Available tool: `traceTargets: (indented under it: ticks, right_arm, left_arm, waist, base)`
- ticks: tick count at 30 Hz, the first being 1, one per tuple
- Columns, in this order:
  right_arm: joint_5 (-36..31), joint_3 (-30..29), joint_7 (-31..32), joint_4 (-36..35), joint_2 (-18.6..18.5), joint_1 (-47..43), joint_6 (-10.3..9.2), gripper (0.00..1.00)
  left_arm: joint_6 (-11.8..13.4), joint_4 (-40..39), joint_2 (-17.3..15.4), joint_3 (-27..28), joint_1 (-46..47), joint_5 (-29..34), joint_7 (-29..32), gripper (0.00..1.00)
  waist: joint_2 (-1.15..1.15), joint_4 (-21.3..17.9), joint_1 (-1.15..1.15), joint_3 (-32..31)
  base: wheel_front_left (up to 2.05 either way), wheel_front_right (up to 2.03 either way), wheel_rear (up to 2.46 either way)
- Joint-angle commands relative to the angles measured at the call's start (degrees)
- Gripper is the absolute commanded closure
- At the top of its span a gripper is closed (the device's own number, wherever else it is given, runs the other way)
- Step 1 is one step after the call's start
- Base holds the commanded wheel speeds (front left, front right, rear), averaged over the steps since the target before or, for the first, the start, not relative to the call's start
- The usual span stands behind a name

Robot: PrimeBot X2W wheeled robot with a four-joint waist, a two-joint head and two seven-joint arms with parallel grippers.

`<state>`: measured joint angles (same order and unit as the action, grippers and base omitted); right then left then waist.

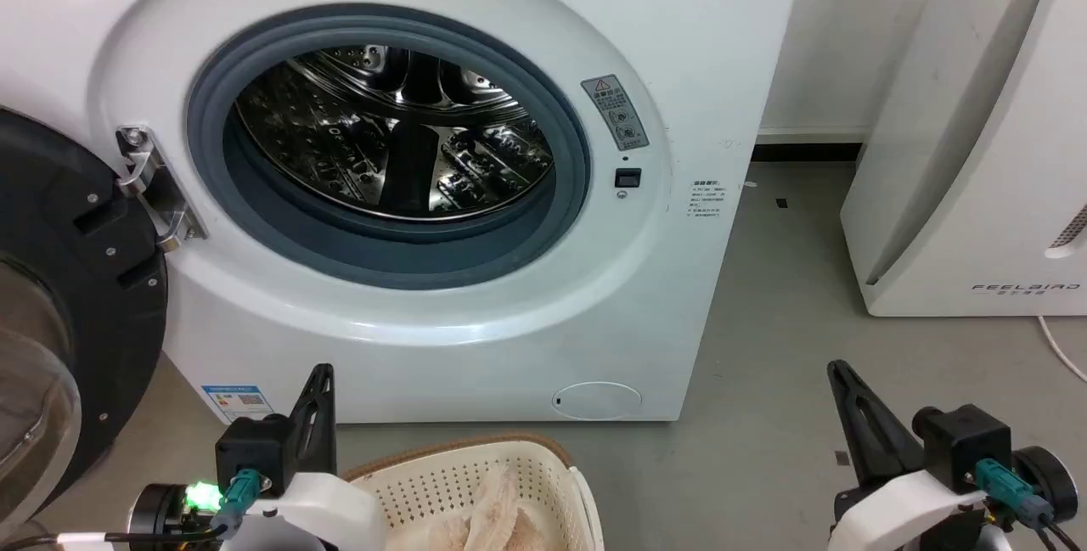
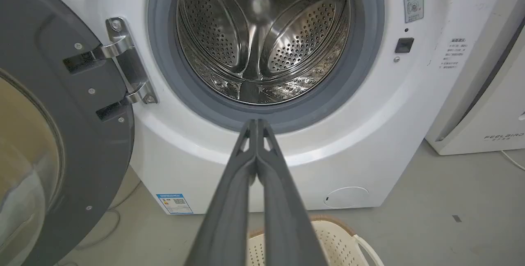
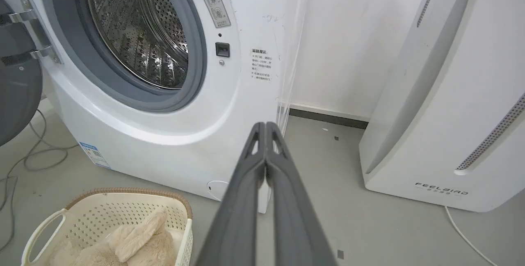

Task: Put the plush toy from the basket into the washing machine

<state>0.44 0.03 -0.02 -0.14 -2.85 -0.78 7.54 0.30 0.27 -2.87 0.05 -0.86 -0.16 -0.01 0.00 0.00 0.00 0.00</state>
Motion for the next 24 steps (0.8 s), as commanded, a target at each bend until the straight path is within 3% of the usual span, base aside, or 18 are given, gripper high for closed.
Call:
traceTargets:
  ticks: [1, 19, 20, 24]
  right_arm:
    - [-0.44, -0.03, 0.02, 0.14, -0.03, 0.78, -0.05, 1.0]
    - [-0.44, -0.03, 0.02, 0.14, -0.03, 0.78, -0.05, 1.0]
    - [0.03, 0.0, -0.01, 0.0, 0.0, -0.02, 0.0, 0.0]
    - [0.13, -0.02, -0.13, 0.01, 0.0, -0.05, 0.0, 0.0]
  left_arm:
    - [-0.3, -0.27, 0.0, -0.05, 0.86, 0.16, 0.01, 1.0]
    - [-0.3, -0.27, 0.0, -0.05, 0.86, 0.16, 0.01, 1.0]
    - [0.03, 0.01, 0.0, 0.01, -0.02, -0.01, 0.0, 0.0]
    - [0.08, 0.09, 0.0, -0.08, -0.05, -0.02, -0.13, 0.0]
  waist:
    - [0.0, 0.0, 0.0, 0.0]
    - [0.0, 0.0, 0.0, 0.0]
    - [0.0, 0.0, 0.0, 0.0]
    - [0.0, -0.01, 0.0, 0.01]
  base:
    - [0.0, 0.0, 0.0]
    - [0.0, 0.0, 0.0]
    - [0.0, 0.0, 0.0]
    - [0.0, 0.0, 0.0]
